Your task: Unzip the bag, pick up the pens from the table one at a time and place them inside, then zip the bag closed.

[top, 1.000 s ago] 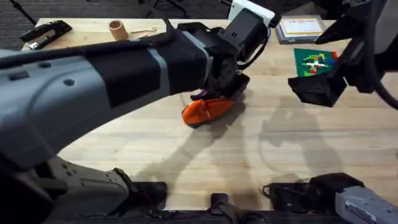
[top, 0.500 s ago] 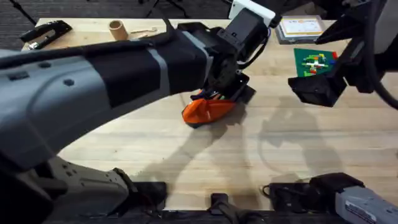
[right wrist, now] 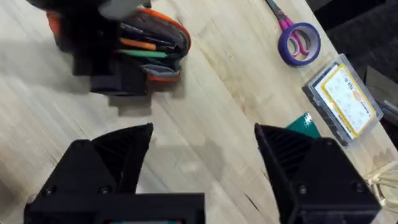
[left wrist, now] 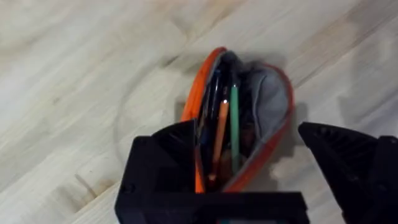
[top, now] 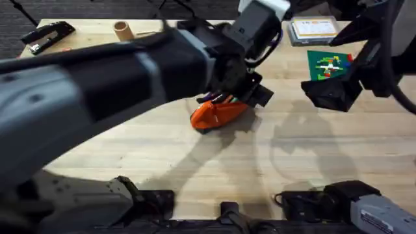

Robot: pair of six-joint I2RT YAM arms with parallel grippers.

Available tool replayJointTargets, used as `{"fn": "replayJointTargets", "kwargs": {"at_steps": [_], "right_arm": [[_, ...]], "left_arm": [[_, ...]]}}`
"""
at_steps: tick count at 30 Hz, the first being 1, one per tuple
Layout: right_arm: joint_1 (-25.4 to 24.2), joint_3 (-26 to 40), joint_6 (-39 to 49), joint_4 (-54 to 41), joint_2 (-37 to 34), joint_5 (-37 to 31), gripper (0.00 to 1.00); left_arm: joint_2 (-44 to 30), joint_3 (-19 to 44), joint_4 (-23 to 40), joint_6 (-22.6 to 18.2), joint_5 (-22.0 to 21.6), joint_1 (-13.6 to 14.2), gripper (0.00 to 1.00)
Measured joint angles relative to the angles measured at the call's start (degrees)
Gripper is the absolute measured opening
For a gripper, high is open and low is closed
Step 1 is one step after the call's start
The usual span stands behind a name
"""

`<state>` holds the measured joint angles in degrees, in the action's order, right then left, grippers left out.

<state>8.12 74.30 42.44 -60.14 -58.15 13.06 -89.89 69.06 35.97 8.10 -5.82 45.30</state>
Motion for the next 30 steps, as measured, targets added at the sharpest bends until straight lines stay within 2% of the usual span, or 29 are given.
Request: {"fn": "replayJointTargets", "kwargs": {"at_steps": [6, 10, 13, 15, 19, 26, 30], "right_arm": [[0.00, 0.00, 0.00, 0.00, 0.00, 0.00, 0.998], [0.00, 0.00, 0.00, 0.00, 0.00, 0.00, 0.997], [0.00, 0.00, 0.00, 0.00, 0.01, 0.00, 0.998], [0.00, 0.00, 0.00, 0.00, 0.00, 0.00, 0.998], [0.00, 0.00, 0.00, -0.02, 0.00, 0.00, 0.998], [0.00, 0.00, 0.00, 0.00, 0.00, 0.00, 0.997], [0.00, 0.00, 0.00, -0.02, 0.01, 0.00, 0.997]], "left_arm": [[7.52, 0.00, 2.65, 0.00, -0.02, -0.34, 0.992], [10.19, 0.00, 6.85, -0.36, -0.02, -1.93, 0.992], [11.43, 0.00, 9.26, -1.76, -0.10, -3.15, 0.992], [13.53, 0.00, 10.97, -4.04, -0.41, -3.34, 0.992], [16.29, 0.00, 14.49, -5.82, -0.37, -3.83, 0.992], [24.09, -3.60, 16.21, -8.99, 0.09, -7.10, 0.992], [30.85, -5.63, 19.85, -11.57, 2.82, -10.19, 0.992]]}}
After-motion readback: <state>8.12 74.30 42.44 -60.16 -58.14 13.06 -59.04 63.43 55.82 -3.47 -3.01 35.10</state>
